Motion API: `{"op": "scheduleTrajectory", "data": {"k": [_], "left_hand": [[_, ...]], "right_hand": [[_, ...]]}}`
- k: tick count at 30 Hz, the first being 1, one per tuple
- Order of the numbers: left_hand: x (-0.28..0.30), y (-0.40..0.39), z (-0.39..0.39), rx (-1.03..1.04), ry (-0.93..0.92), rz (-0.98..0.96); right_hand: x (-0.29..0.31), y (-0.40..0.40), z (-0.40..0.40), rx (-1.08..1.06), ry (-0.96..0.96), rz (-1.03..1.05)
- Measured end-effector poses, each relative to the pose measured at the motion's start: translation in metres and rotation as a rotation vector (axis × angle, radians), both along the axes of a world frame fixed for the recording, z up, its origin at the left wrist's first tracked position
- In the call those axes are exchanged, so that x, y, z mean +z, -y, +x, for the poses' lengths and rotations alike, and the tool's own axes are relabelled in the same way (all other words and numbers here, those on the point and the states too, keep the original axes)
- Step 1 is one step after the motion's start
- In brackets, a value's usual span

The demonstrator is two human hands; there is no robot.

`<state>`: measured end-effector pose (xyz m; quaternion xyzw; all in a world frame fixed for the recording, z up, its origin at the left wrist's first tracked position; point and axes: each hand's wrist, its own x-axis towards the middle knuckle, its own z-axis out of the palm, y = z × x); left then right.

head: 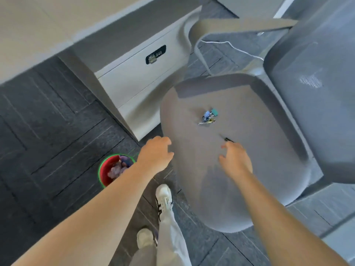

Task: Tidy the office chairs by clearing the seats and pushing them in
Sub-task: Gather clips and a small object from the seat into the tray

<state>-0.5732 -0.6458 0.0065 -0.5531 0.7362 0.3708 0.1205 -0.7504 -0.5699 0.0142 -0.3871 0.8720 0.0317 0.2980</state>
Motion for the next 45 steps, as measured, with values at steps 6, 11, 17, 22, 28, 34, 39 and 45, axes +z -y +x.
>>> {"op": "scheduleTrajectory", "data": {"k": [6,11,17,22,28,34,39,45], "left_hand": [[-0.033,0.037,-0.079,-0.166,0.02,-0.024],[-0.073,0.063,-0.131,-0.232,-0.039,-0.103],[-0.103,0.078,-0.163,-0.481,-0.003,-0.216],[-0.13,0.088,-0.167,-0.734,-0.114,-0.54],[-0.138,0.076,-0.166,-0.74,-0.103,-0.544],[-0.111,0.07,-0.181,-0.469,-0.022,-0.331],[-0.094,0.083,-0.176,-0.299,-0.103,-0.129],[-0.027,0.102,-0.145,-0.228,-0.11,-0.157]], "right_hand": [[-0.047,0.022,-0.056,-0.13,-0.017,0.005],[-0.093,0.037,-0.079,-0.098,-0.01,0.032],[-0.106,0.043,-0.102,-0.217,0.031,-0.088],[-0.108,0.047,-0.122,-0.319,0.063,-0.158],[-0.111,0.045,-0.123,-0.362,0.074,-0.185],[-0.11,0.045,-0.115,-0.393,0.114,-0.213],[-0.096,0.054,-0.108,-0.373,0.151,-0.266],[-0.035,0.082,-0.097,-0.202,0.18,-0.348]]}}
